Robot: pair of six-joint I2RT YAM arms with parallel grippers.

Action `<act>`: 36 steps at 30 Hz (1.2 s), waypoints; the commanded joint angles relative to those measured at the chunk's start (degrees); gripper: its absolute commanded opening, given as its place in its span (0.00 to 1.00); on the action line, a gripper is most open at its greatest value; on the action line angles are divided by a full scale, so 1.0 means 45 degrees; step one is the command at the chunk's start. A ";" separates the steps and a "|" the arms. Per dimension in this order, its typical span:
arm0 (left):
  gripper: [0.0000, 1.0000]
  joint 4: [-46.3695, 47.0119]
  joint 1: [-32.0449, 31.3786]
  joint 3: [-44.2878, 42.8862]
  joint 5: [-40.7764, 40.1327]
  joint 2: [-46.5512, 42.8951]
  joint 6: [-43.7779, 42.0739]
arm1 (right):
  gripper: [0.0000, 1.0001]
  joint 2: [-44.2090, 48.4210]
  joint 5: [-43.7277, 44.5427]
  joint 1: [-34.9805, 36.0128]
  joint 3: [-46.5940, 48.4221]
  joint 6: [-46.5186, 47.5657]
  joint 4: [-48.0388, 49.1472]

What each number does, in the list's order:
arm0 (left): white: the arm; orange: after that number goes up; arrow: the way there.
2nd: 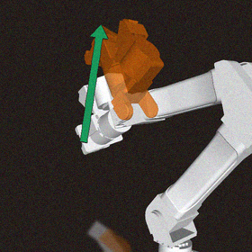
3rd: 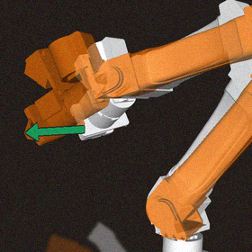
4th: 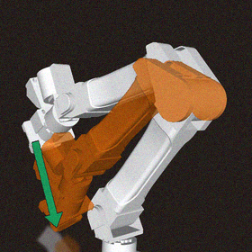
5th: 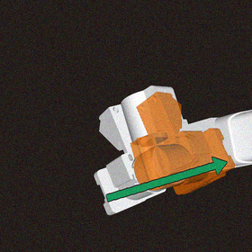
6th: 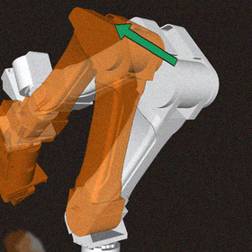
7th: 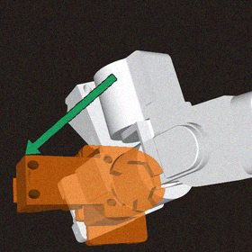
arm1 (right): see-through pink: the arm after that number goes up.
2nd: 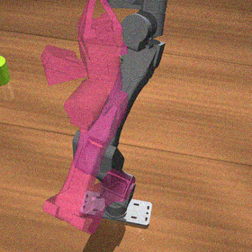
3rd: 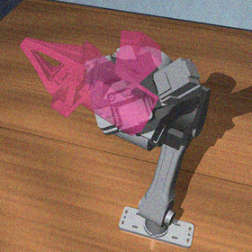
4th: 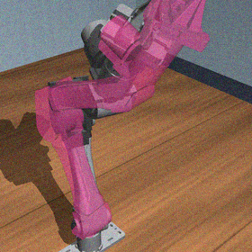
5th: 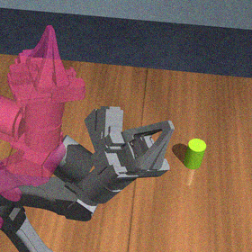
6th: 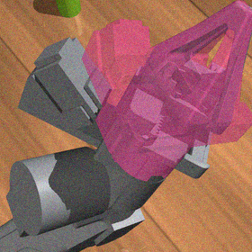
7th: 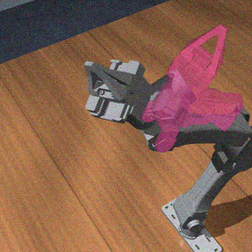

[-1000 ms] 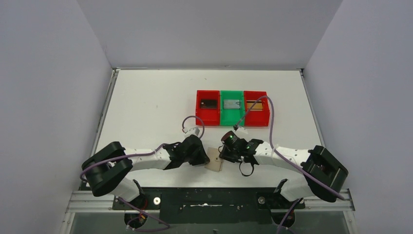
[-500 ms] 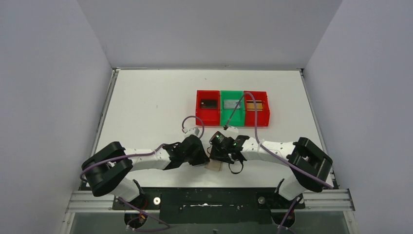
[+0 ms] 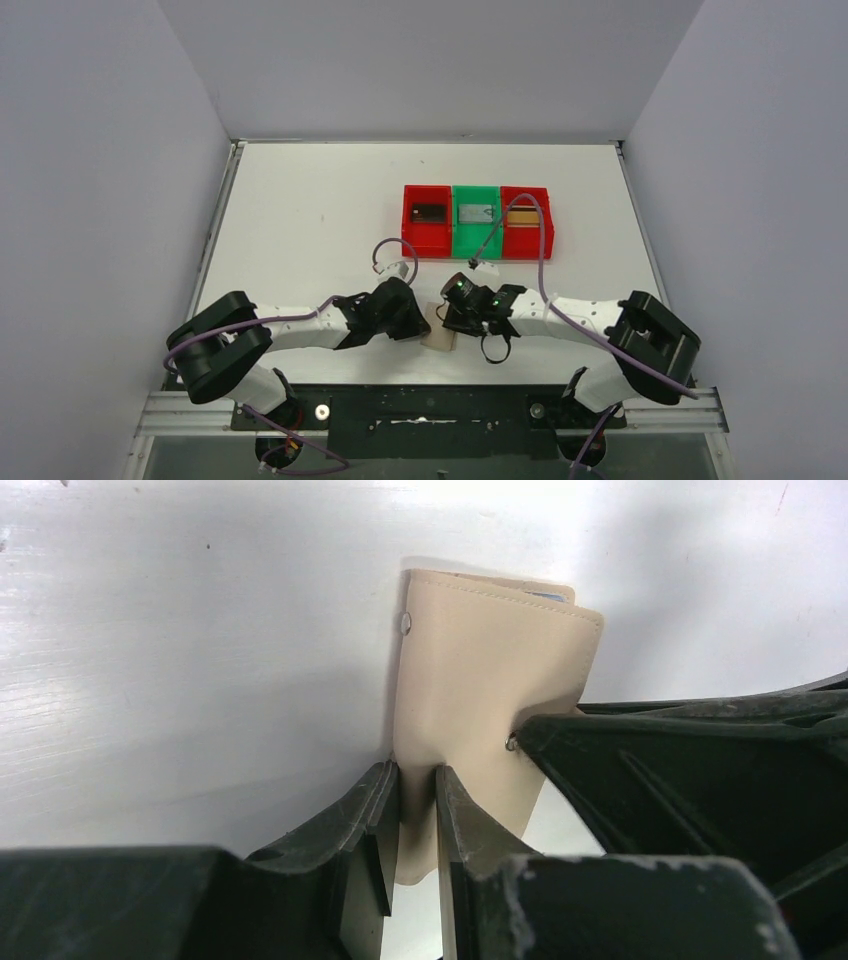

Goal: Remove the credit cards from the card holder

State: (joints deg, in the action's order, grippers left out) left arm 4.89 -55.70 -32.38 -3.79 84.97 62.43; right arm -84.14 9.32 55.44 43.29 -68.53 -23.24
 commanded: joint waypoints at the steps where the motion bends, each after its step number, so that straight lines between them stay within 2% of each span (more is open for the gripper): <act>1: 0.00 -0.0698 0.0108 0.0360 -0.0195 0.0062 -0.0124 | 0.03 0.1344 -0.0918 -0.0568 -0.1288 0.0075 0.1920; 3: 0.00 -0.0743 0.0113 0.0375 -0.0251 0.0025 -0.0115 | 0.01 0.1769 -0.1196 -0.0927 -0.1645 0.0142 0.2213; 5: 0.00 -0.0770 0.0122 0.0379 -0.0271 -0.0012 -0.0110 | 0.06 0.2071 -0.1440 -0.1223 -0.1937 0.0282 0.2416; 8: 0.00 -0.0675 0.0131 0.0365 -0.0149 -0.0005 -0.0206 | 0.32 0.2222 -0.1174 -0.1309 -0.1592 0.0733 0.1899; 12: 0.00 -0.0682 0.0122 0.0213 -0.0105 0.0016 -0.0374 | 0.51 0.2165 -0.0450 -0.1154 -0.0995 0.0907 0.0753; 15: 0.01 -0.0829 0.0113 0.0071 -0.0225 -0.0186 -0.0470 | 0.57 0.2029 -0.0042 -0.0969 -0.0617 0.0957 0.0133; 25: 0.21 -0.1064 0.0093 -0.0042 -0.0584 -0.1444 -0.0800 | 0.75 0.1100 0.1079 -0.0201 0.0998 0.0943 -0.1696; 30: 0.30 -0.1147 0.0132 0.0092 -0.0914 -0.2218 -0.0893 | 0.79 0.1311 0.1767 0.0038 0.0542 0.0147 -0.1042; 36: 0.45 -0.1394 0.0170 0.0328 -0.1403 -0.2979 -0.0908 | 0.80 0.1637 0.0853 0.0001 -0.0140 0.0233 0.0050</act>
State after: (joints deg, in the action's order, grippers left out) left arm -0.89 -55.37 -31.48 -7.11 74.63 59.22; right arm -78.94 12.95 55.22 43.79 -66.63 -26.52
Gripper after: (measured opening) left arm 0.403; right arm 0.803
